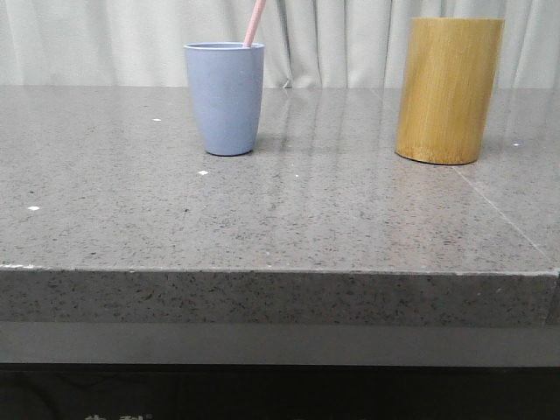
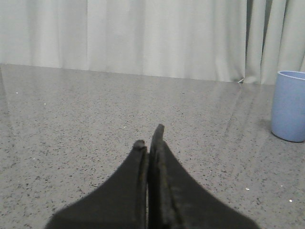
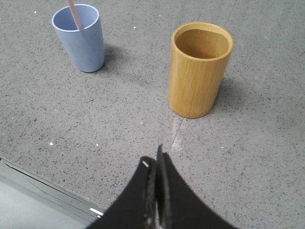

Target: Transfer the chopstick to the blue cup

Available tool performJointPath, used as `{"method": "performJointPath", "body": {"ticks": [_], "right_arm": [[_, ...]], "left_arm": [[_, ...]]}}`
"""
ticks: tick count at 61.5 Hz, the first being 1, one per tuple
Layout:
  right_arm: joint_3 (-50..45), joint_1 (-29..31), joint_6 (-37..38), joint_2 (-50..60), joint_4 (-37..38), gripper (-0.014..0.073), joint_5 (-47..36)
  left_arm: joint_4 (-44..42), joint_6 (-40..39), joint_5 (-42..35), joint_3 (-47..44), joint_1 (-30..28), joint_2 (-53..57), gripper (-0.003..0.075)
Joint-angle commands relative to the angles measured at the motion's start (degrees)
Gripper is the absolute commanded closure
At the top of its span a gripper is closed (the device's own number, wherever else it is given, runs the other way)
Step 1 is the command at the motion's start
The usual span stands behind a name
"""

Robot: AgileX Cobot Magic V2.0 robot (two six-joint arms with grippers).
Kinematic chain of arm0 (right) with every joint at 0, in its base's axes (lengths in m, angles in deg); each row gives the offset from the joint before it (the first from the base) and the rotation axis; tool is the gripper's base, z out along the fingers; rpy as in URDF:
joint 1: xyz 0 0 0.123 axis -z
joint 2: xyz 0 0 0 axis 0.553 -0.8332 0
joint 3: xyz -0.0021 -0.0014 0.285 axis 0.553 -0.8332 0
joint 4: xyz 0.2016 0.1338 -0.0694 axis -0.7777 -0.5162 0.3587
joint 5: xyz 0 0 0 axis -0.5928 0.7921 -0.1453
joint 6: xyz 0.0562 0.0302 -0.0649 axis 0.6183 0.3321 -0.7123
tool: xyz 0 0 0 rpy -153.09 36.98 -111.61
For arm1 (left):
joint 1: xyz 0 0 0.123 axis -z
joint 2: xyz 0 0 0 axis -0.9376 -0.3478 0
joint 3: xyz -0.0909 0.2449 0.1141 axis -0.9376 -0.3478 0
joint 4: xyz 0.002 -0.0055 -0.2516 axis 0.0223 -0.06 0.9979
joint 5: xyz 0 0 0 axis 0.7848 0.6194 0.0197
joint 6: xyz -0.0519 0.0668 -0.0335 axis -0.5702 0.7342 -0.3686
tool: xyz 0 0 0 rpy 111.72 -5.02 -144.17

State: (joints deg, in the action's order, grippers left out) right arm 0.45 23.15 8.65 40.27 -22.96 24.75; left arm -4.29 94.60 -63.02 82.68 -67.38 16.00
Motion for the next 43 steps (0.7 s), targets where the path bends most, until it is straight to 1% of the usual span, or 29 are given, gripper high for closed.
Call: {"method": "performJointPath", "body": {"ticks": [1,6,11,14,43], "right_arm": [[1.28,0.27,-0.27,0.0,-0.41,0.0661,-3.46],[1.28,0.27,-0.27,0.0,-0.41,0.0661,-3.46],[1.28,0.27,-0.27,0.0,-0.41,0.0661,-3.46],[1.28,0.27,-0.27,0.0,-0.41,0.0661,-3.46],[1.28,0.27,-0.27,0.0,-0.41,0.0661,-3.46]], "left_arm": [[1.95,-0.22,-4.42,-0.82,-0.2,1.36,0.0739],[0.16,-3.69,-4.16,-0.82,-0.2,1.36,0.0739],[-7.6,-11.22,-3.91,-0.82,-0.2,1.36,0.0739],[-9.91,-13.68,-3.91,-0.82,-0.2,1.36,0.0739],[-9.92,-13.78,-3.69,-0.82,-0.2,1.36,0.0739]]}}
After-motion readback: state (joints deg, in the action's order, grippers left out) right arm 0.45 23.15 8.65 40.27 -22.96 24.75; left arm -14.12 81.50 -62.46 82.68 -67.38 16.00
